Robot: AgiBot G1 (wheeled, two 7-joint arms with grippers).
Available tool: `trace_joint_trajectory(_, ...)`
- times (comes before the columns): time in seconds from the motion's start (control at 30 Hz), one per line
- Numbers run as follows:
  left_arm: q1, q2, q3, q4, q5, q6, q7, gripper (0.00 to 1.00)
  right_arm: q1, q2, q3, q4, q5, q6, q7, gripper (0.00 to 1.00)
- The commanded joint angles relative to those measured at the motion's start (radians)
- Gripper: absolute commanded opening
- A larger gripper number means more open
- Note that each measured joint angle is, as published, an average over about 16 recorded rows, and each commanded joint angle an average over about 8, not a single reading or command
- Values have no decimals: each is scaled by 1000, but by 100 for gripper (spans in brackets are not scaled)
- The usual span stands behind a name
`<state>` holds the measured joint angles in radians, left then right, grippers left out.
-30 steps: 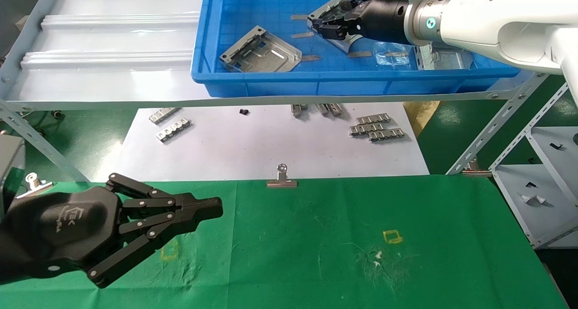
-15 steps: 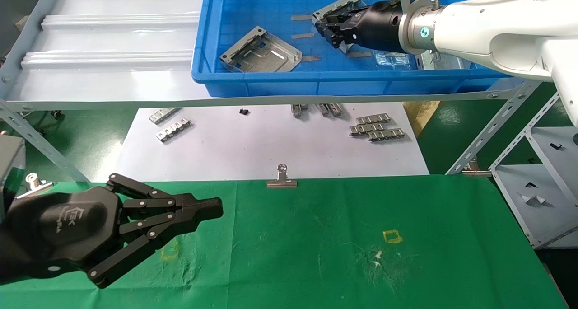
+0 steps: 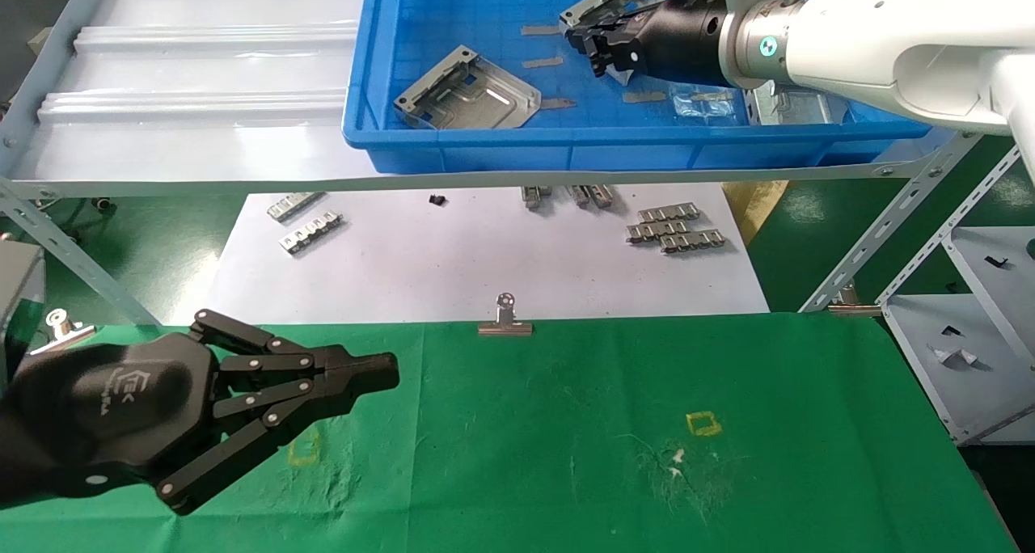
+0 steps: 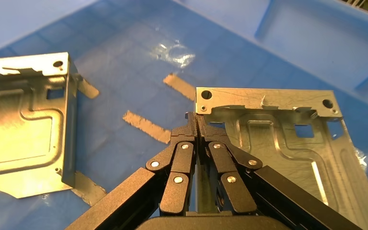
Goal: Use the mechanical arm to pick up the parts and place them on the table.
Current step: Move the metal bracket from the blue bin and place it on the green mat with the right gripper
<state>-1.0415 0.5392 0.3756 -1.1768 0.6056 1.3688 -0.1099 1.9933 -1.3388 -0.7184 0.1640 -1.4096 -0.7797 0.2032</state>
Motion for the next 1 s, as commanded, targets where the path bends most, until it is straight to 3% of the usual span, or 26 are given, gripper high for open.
trace_joint_trajectory(0.03, 0, 0, 0, 0, 0, 0, 0, 66, 8, 3, 1, -5, 9, -9, -5, 0)
trace_joint_trajectory(0.13, 0, 0, 0, 0, 0, 0, 0, 100, 33, 19, 9, -9, 24, -54, -35, 0)
trace_joint_trajectory(0.4, 0, 0, 0, 0, 0, 0, 0, 100, 107, 82, 17, -6, 43, -261, -150, 0)
trace_joint_trajectory(0.83, 0, 0, 0, 0, 0, 0, 0, 100, 217, 216, -6, 28, 45, -750, -316, 0)
trace_joint_trajectory(1.0, 0, 0, 0, 0, 0, 0, 0, 100, 214, 268, -41, 85, 57, -823, -361, 0)
